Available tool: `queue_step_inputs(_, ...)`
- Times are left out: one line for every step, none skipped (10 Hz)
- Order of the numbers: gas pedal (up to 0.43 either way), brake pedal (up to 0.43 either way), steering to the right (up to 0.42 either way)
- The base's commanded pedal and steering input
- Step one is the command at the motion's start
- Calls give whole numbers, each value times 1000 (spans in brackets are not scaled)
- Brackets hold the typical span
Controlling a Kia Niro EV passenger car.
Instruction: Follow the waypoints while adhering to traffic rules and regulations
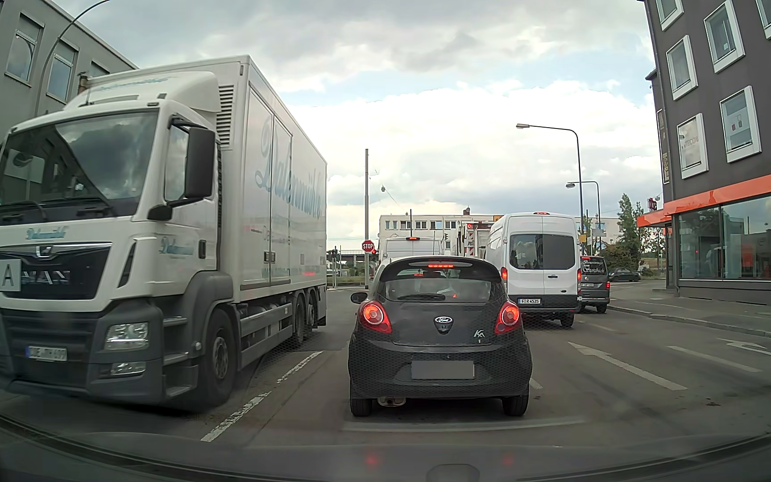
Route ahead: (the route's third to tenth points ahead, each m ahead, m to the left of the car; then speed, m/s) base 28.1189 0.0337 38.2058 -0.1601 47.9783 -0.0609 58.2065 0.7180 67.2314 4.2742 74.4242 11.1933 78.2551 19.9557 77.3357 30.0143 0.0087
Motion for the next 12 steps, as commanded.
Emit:
queue_step_inputs(0, 262, -2)
queue_step_inputs(0, 262, -2)
queue_step_inputs(0, 262, -2)
queue_step_inputs(0, 262, -1)
queue_step_inputs(0, 262, -2)
queue_step_inputs(0, 262, -2)
queue_step_inputs(0, 262, -2)
queue_step_inputs(0, 262, -2)
queue_step_inputs(0, 262, -2)
queue_step_inputs(0, 262, -1)
queue_step_inputs(0, 268, -2)
queue_step_inputs(0, 274, -2)
